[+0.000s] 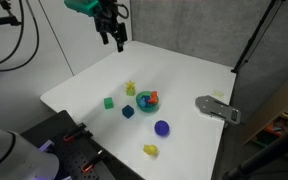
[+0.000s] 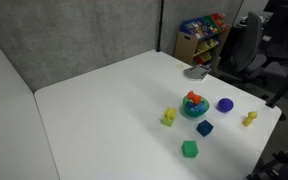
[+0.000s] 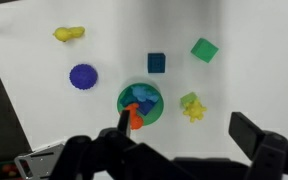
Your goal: Remove the yellow toy from the green bowl and put it on the lime green block
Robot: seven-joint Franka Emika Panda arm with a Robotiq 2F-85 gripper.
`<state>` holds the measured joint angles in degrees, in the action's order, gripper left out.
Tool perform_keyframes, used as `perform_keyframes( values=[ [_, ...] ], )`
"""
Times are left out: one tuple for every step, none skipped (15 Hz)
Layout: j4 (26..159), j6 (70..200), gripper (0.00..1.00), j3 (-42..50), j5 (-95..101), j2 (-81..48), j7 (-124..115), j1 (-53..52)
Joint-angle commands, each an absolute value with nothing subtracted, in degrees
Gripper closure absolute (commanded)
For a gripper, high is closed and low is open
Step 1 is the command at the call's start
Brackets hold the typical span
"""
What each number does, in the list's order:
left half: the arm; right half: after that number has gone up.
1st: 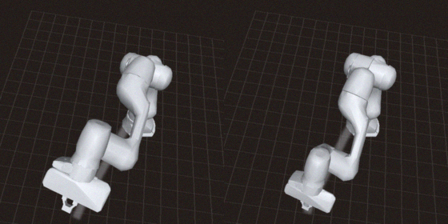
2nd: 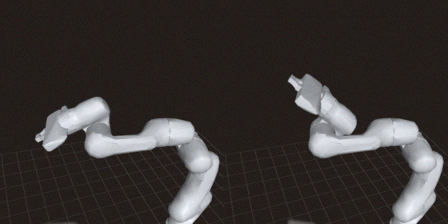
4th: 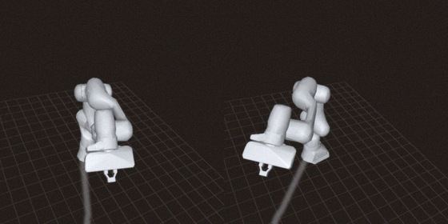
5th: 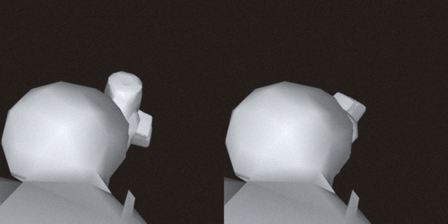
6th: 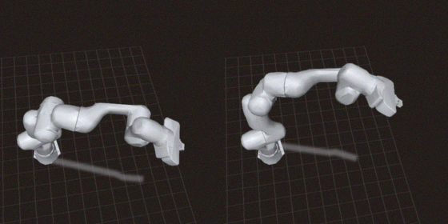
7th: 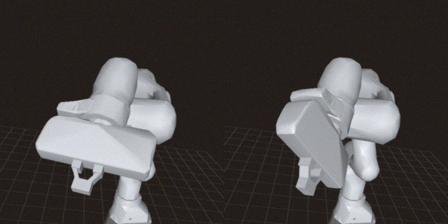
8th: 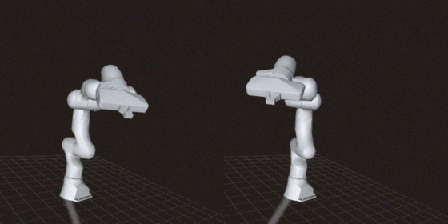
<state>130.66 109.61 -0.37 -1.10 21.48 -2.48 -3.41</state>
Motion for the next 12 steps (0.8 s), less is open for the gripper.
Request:
perform_keyframes(
  values=[
    [126.8,102.1,0.0,0.1,-3.2,23.5,0.0,-3.0],
    [125.6,100.4,0.0,-0.2,-2.7,23.3,-0.6,-2.8],
    [124.3,99.1,0.0,-0.5,-2.0,23.1,-1.4,-2.6],
    [123.1,98.1,0.0,-0.8,-1.6,22.7,-1.8,-2.4],
    [122.2,97.5,0.0,-1.0,-1.1,22.4,-2.3,-2.3],
    [121.5,97.1,0.0,-1.1,-0.8,22.2,-2.5,-2.2],
    [120.9,96.8,0.0,-1.2,-0.6,22.0,-2.5,-2.2],
    [120.9,97.0,0.0,-1.4,-0.1,21.8,-2.7,-2.1],
    [123.2,98.7,0.0,-1.0,-1.5,23.3,-1.8,-2.4],
    [122.9,98.7,0.0,-1.1,-1.2,23.1,-1.8,-2.4],
    [122.8,98.7,0.0,-1.1,-1.0,22.9,-1.8,-2.4],
    [122.7,98.7,0.0,-1.1,-1.0,22.8,-1.8,-2.4]
  ],
)
